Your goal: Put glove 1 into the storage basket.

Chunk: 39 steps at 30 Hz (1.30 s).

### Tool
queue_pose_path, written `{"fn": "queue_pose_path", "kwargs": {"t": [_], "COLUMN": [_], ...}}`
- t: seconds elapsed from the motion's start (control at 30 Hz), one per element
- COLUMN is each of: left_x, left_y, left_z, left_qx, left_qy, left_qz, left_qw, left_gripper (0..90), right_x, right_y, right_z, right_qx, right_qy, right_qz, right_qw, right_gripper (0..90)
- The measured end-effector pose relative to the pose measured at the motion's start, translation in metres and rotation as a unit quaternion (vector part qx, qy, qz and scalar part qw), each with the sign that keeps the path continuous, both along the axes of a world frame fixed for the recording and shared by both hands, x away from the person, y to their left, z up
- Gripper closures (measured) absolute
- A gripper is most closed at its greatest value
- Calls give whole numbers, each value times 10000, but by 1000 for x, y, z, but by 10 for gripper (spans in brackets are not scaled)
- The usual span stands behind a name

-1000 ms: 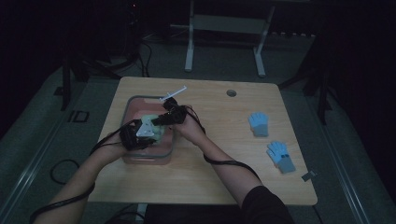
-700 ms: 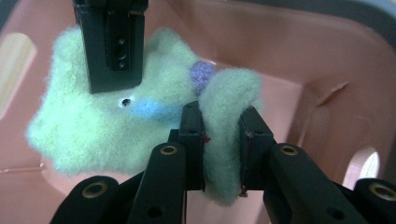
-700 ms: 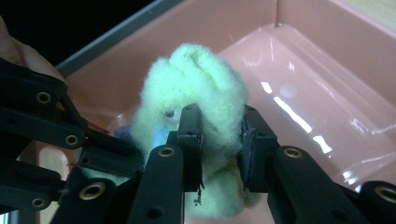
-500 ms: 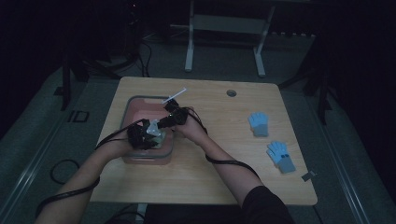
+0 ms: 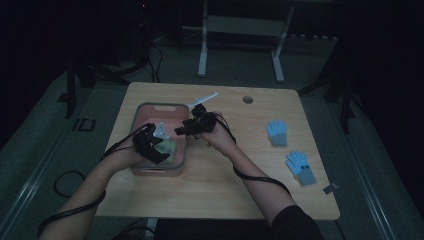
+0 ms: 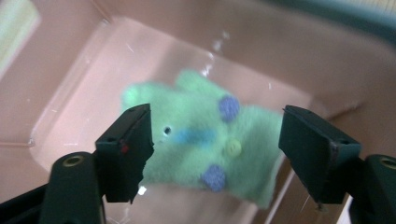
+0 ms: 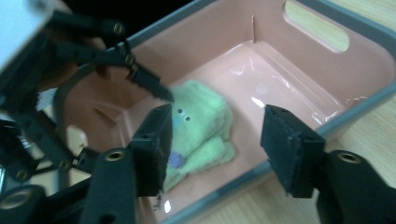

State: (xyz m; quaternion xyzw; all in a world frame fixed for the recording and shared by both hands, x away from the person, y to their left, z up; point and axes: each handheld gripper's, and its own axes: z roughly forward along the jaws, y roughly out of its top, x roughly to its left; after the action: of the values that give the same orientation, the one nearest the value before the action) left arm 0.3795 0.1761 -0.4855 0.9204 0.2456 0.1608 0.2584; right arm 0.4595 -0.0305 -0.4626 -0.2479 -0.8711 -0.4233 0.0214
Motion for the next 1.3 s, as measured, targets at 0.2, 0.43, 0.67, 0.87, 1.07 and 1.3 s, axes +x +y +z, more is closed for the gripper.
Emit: {"fn": "queue_pose_path", "kwargs": {"t": [0.2,0.43,0.67,0.87,1.07,1.3], "left_x": [0,-1,-6,-12,-18,-24], "left_y": [-9,-22,-37,-52,-70,-92], "left_z": [8,19,28,34,34,29], "left_qx": [-477,-834,-1056,-1416,-1589,-1704], "left_qy": [51,-51,-179,-232,-167,-162], "left_qz": [197,218,165,131,-41,-148], "left_qw": [9987,9963,9941,9896,9871,9851], "left_gripper": [80,44,22,11,12,12], "right_x": [-9,-12,-14,-16,-22,-28], "right_y": [-22,-47,-64,-86,-101,-120], "right_z": [4,3,-1,-4,-4,-6], "right_qx": [53,75,115,100,-72,-147], "right_qy": [-64,26,37,-18,-311,-286], "right_qz": [32,-36,-85,-291,-323,-427], "right_qw": [10000,10000,9999,9995,9990,9986], "right_gripper": [299,239,206,234,225,209]}}
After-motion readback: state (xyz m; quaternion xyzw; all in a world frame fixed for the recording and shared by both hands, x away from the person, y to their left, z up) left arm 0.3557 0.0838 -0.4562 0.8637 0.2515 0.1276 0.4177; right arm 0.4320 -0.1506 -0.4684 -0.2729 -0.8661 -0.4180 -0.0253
